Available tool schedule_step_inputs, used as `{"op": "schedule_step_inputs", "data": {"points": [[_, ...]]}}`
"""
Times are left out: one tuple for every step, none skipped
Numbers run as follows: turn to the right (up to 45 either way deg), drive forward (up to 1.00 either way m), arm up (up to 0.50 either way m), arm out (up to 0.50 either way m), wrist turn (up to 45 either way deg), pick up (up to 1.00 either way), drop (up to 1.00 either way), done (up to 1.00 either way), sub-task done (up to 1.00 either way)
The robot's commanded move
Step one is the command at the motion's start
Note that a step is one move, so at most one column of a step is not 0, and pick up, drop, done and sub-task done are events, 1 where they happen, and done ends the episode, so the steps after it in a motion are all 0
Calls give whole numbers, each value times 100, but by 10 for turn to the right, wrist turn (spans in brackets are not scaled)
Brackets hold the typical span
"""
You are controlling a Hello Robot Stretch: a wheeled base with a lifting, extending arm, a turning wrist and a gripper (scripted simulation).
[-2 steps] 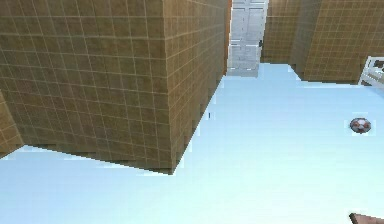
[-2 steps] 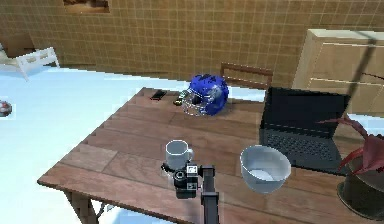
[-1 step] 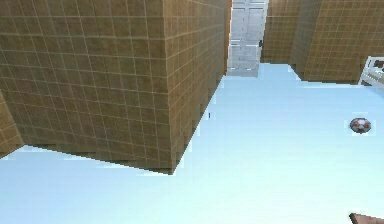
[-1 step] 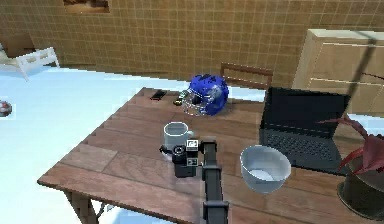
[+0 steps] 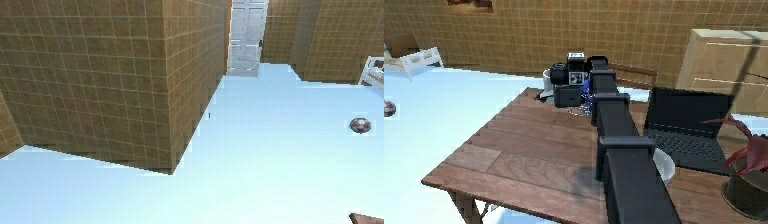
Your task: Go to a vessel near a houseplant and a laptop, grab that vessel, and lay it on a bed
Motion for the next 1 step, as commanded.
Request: {"op": "schedule_step_inputs", "data": {"points": [[0, 0, 0, 0, -450, 0, 0, 0, 0]]}}
